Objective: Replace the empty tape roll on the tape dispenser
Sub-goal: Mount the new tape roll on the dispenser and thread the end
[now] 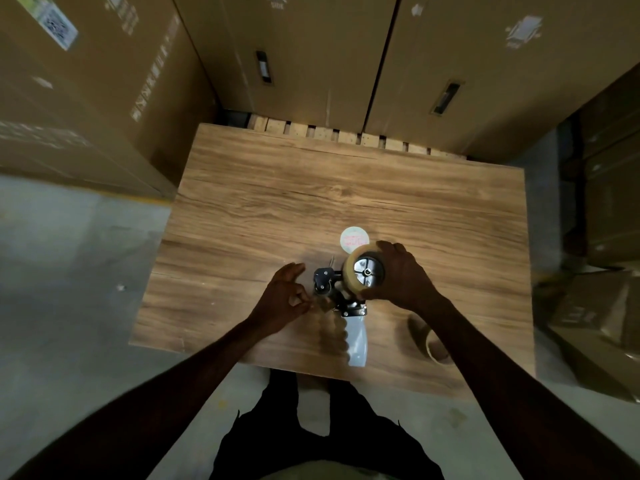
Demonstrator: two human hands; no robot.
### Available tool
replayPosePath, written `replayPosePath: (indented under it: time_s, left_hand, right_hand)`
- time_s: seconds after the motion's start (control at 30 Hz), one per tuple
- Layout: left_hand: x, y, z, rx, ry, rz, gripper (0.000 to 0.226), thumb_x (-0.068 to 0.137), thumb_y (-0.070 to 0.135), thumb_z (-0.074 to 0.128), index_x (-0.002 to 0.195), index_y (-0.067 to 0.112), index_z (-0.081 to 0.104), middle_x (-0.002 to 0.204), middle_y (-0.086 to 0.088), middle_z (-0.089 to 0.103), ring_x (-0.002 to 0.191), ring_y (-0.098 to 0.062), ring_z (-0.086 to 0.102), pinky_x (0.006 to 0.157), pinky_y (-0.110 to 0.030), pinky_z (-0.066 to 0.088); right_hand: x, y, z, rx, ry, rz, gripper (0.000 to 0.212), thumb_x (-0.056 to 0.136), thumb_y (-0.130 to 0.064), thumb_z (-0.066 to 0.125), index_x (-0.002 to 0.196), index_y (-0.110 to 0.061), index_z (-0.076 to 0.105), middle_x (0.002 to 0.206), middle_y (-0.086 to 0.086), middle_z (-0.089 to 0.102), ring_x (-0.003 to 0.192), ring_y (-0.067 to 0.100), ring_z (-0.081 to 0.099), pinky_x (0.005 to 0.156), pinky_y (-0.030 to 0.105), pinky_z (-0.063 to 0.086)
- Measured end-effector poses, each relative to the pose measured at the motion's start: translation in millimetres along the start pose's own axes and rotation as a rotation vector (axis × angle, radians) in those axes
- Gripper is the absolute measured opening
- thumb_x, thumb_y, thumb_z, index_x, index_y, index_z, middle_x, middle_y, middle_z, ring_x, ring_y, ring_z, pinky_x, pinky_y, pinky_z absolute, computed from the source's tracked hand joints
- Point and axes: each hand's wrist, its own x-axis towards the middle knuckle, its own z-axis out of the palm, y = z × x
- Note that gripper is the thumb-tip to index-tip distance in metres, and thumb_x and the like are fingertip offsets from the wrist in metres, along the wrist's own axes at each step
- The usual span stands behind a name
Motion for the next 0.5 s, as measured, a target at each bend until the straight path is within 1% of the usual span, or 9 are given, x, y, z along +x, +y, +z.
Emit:
replayPosePath:
  time_s: [0.1,0.17,0.2,0.23,0.27,0.33,0.4,0.47,0.5]
  left_hand:
    - [2.5,-0.4,-4.0,-0.010,-0.012,0.001,0.008,0.071,0.034,0.077,0.074,0.029,0.071,0.153,-0.007,0.046,0.148,-0.023,0.027,0.121,-0.041,0.024]
    - [1.8,1.4,-5.3,-0.003,-0.022,0.016,0.015,0.072,0.038,0.073,0.076,0.024,0.073,0.153,-0.008,0.046,0.148,-0.023,0.028,0.121,-0.042,0.023]
    - [1.0,3.9,-5.6,-0.006,-0.029,0.008,0.015,0.072,0.038,0.073,0.076,0.023,0.073,0.153,-0.009,0.046,0.148,-0.024,0.028,0.121,-0.042,0.024]
    - [0.2,5.6,-5.5,-0.013,-0.033,-0.003,0.011,0.072,0.037,0.073,0.075,0.026,0.072,0.152,-0.009,0.046,0.147,-0.024,0.029,0.120,-0.043,0.024]
    - [-0.3,6.7,-5.0,-0.021,-0.032,-0.008,0.006,0.071,0.039,0.072,0.074,0.034,0.069,0.152,-0.010,0.047,0.147,-0.025,0.030,0.120,-0.043,0.024]
    - [-0.7,5.1,-3.3,-0.038,-0.026,0.000,0.005,0.070,0.046,0.069,0.071,0.046,0.064,0.151,-0.009,0.048,0.146,-0.024,0.031,0.119,-0.042,0.026]
    - [-0.3,2.1,-1.8,-0.041,-0.025,0.019,0.011,0.069,0.048,0.068,0.076,0.054,0.064,0.150,-0.008,0.049,0.146,-0.025,0.032,0.119,-0.044,0.028]
    - [0.4,0.5,-1.0,-0.025,-0.035,0.026,0.016,0.069,0.048,0.069,0.080,0.058,0.063,0.149,-0.008,0.050,0.145,-0.025,0.033,0.118,-0.047,0.029]
    - [0.6,0.6,-1.0,-0.016,-0.040,0.024,0.016,0.069,0.048,0.069,0.080,0.058,0.062,0.150,-0.008,0.050,0.145,-0.025,0.033,0.118,-0.047,0.030]
  right_hand:
    - [-1.3,3.7,1.5,-0.017,-0.001,-0.008,0.132,0.038,-0.084,0.079,0.151,-0.026,0.043,0.144,0.002,0.054,0.126,0.029,0.055,0.097,0.048,0.054]
    - [-5.2,1.1,0.0,-0.006,0.017,-0.015,0.135,0.038,-0.083,0.079,0.153,-0.022,0.042,0.145,0.007,0.056,0.128,0.031,0.056,0.100,0.047,0.053]
    - [-6.8,-0.3,-0.7,0.006,0.019,-0.018,0.135,0.039,-0.082,0.079,0.153,-0.019,0.043,0.145,0.009,0.057,0.128,0.032,0.056,0.101,0.046,0.053]
    - [-7.0,-1.4,-1.1,0.017,0.023,-0.026,0.134,0.039,-0.081,0.079,0.153,-0.018,0.044,0.144,0.010,0.058,0.128,0.033,0.057,0.101,0.045,0.052]
    - [-6.5,-1.7,-1.4,0.024,0.023,-0.021,0.134,0.039,-0.081,0.080,0.152,-0.018,0.045,0.144,0.009,0.058,0.128,0.033,0.057,0.101,0.044,0.052]
    - [-5.9,-1.4,-0.3,0.034,0.019,-0.005,0.133,0.040,-0.079,0.082,0.152,-0.019,0.045,0.142,0.008,0.059,0.127,0.033,0.058,0.098,0.044,0.054]
    - [-9.6,-6.4,-3.4,0.046,0.024,0.004,0.130,0.043,-0.068,0.091,0.153,-0.017,0.043,0.141,0.010,0.060,0.127,0.034,0.058,0.098,0.045,0.054]
    - [-11.8,-9.9,-5.6,0.076,0.031,-0.007,0.127,0.050,-0.050,0.101,0.156,-0.014,0.041,0.146,0.014,0.058,0.133,0.036,0.055,0.103,0.044,0.051]
    - [-11.6,-9.3,-5.9,0.090,0.032,-0.017,0.128,0.053,-0.044,0.103,0.158,-0.011,0.038,0.151,0.016,0.055,0.138,0.036,0.052,0.107,0.043,0.048]
